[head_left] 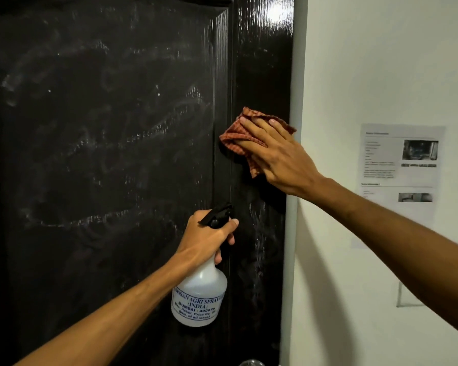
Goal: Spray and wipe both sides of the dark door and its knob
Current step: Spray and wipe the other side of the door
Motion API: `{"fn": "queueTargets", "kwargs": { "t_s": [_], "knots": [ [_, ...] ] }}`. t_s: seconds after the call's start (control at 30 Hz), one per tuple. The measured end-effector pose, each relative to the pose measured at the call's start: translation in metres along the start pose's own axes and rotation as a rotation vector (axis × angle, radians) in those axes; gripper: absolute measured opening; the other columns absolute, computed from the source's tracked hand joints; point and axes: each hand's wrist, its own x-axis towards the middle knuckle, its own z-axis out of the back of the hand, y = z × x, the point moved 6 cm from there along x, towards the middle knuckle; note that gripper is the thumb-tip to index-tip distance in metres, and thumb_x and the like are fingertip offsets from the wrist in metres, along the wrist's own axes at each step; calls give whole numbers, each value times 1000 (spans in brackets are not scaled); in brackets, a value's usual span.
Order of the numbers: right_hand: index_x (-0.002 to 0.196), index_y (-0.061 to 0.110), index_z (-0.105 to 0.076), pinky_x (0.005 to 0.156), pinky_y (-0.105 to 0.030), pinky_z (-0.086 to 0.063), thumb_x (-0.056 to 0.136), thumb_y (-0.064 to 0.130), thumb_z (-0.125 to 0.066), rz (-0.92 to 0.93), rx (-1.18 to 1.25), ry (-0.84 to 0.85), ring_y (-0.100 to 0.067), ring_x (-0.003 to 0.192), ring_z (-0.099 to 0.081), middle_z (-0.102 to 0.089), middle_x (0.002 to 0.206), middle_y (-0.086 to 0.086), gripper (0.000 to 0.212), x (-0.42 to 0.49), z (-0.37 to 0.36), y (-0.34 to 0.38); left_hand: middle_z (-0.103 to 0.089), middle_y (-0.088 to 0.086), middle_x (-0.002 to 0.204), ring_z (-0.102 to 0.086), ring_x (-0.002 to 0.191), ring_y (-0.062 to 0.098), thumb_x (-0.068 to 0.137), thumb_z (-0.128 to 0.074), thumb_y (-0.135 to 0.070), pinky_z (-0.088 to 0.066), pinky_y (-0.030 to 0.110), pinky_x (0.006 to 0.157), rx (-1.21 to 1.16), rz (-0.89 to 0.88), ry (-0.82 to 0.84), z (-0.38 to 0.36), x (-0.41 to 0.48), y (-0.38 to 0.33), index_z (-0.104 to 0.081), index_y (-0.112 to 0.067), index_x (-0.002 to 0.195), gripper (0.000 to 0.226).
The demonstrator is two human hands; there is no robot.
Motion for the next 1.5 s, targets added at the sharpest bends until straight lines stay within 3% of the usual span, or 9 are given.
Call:
{"fn": "queueTargets", "kwargs": {
  "t_s": [0.1, 0.27, 0.43, 0.67, 0.9, 1.07, 1.23, 1.4, 1.5],
  "knots": [
    [157, 23, -38, 128, -50, -8, 102, 35, -50, -25, 23, -17, -30, 157, -16, -20, 170, -10, 58, -28, -18, 32, -76, 13, 76, -51, 35, 24, 100, -70, -23, -48, 37, 51, -2, 9, 0, -1, -8, 12, -69, -5, 88, 22],
    [159, 22, -36, 128, -52, -13, 103, 35, -51, 258, 15, 102, -29, 158, -13, -19, 170, -11, 60, -72, -43, 73, -77, 13, 80, -52, 38, 27, 99, -73, -22, -47, 39, 52, -35, 36, 1, 1, -19, 31, -70, -9, 91, 15],
    [158, 21, -38, 128, -51, -9, 103, 38, -42, -43, 10, -30, -30, 158, -16, -21, 169, -11, 57, -33, -15, 26, -77, 13, 82, -53, 40, 27, 99, -72, -24, -50, 43, 55, -39, 0, -20, 9, -17, 30, -71, -7, 93, 18],
    [160, 20, -34, 127, -52, -15, 102, 33, -50, 204, 34, 126, -31, 158, -15, -18, 170, -13, 61, -121, -63, 95, -76, 13, 81, -54, 38, 25, 100, -71, -22, -48, 36, 49, -18, -23, -26, 3, -23, 36, -71, -10, 91, 15],
    [156, 18, -42, 127, -52, -14, 105, 33, -39, -129, 82, -32, -31, 156, -20, -24, 168, -12, 53, -112, -51, 90, -76, 11, 79, -54, 38, 26, 100, -70, -19, -49, 33, 48, -28, -37, -107, -1, -33, 45, -70, -6, 90, 17],
    [157, 19, -41, 127, -51, -15, 97, 24, -57, 99, 81, 112, -32, 156, -19, -20, 169, -12, 62, -153, -74, 131, -75, 10, 77, -54, 37, 25, 100, -70, -17, -47, 31, 44, -9, -16, -141, -12, -56, 71, -70, -5, 86, 19],
    [151, 16, -49, 128, -49, -10, 103, 30, -46, -68, 62, 15, -33, 156, -21, -26, 168, -13, 51, -116, -52, 85, -71, 17, 74, -53, 35, 19, 101, -68, -17, -45, 27, 39, 31, 38, -141, -22, -66, 93, -68, -5, 83, 22],
    [148, 13, -54, 128, -50, -13, 109, 30, -29, -76, 124, 65, -35, 154, -26, -30, 166, -15, 49, -172, -75, 130, -70, 19, 71, -53, 35, 11, 99, -71, -15, -41, 23, 36, 27, 75, -74, -48, -93, 126, -67, -2, 80, 23],
    [147, 15, -55, 128, -50, -13, 101, 20, -44, -28, 98, 71, -33, 155, -22, -26, 167, -14, 47, -160, -71, 122, -71, 16, 72, -55, 36, 10, 99, -71, -17, -42, 23, 37, 45, 102, -53, -58, -104, 143, -67, -6, 78, 24]
  ]
}}
